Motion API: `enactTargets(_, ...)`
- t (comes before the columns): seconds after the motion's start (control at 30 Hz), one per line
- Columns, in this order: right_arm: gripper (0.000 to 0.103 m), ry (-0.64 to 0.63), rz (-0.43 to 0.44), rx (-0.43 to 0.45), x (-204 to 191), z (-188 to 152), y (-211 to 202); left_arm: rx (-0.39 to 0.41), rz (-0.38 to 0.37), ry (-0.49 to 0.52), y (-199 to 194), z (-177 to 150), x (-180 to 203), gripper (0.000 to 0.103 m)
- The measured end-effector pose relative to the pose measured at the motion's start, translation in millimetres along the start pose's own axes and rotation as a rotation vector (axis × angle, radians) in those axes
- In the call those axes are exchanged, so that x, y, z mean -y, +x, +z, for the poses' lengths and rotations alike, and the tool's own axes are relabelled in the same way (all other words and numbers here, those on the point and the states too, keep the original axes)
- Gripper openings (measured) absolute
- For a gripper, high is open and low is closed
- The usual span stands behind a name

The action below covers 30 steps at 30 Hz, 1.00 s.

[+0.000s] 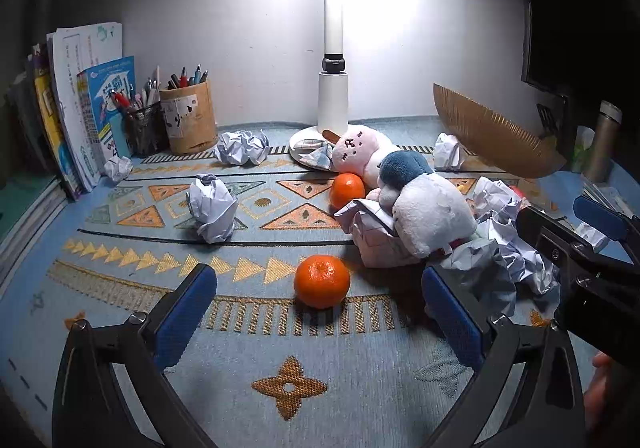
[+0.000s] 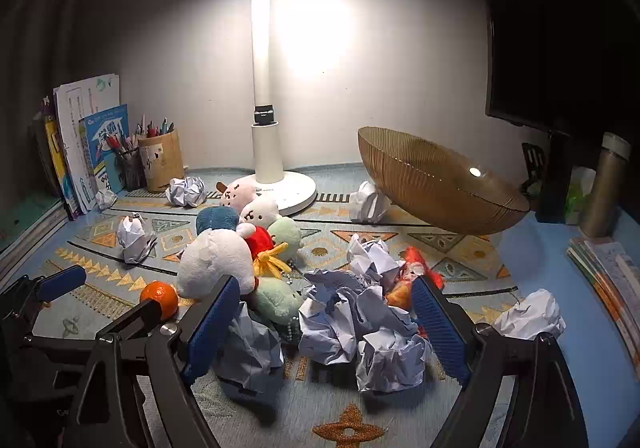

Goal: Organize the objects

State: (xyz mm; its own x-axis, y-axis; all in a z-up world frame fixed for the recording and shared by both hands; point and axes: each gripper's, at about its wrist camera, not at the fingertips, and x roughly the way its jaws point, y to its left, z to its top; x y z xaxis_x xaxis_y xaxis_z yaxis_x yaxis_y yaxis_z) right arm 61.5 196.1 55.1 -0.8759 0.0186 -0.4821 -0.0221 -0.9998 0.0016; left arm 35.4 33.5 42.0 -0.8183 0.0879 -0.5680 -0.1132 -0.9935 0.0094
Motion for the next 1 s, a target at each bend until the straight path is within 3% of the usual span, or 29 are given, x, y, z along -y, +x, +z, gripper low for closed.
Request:
enactTargets(0.37,0.087,-0.002,-0.005,-0.014,-1.0,0.0,2.1,-0.01,0.016,-0.018,1.0,-0.8,-4.4,0.102)
enactTargets(0.5,0.083,-0.056,-0.006,-0.012,-13.4,8.7,-1.3,-0.011,0.01,-0.042,-8.5,11.4,-28.7,0.102)
enactTargets(0.6,0.08,-0.114,0.05,-0.044,-38.4,29.9,0.1,0.004,0.077,-0.021,-8.4,35.0,-59.6,0.102)
enactTargets(0.73,0.079,-0.076,0.137,-0.209,-57.1,45.5,37.5,-0.142,0.046,-0.044,45.8,49.1,-97.9,0.102)
enactTargets(0.83,0.078,-0.072,0.154,-0.271,-65.3,43.9,60.9,-0.241,-0.001,-0.107,85.0,47.2,-115.4,0.101)
enactTargets(0.93,0.077,-0.079,0.155,-0.317,-71.4,43.3,76.8,-0.267,0.02,-0.118,103.2,50.2,-118.5,0.091)
enactTargets(1.0,0.062,-0.095,0.149,-0.338,-73.9,41.7,84.1,-0.276,0.005,-0.122,109.3,50.0,-118.2,0.074)
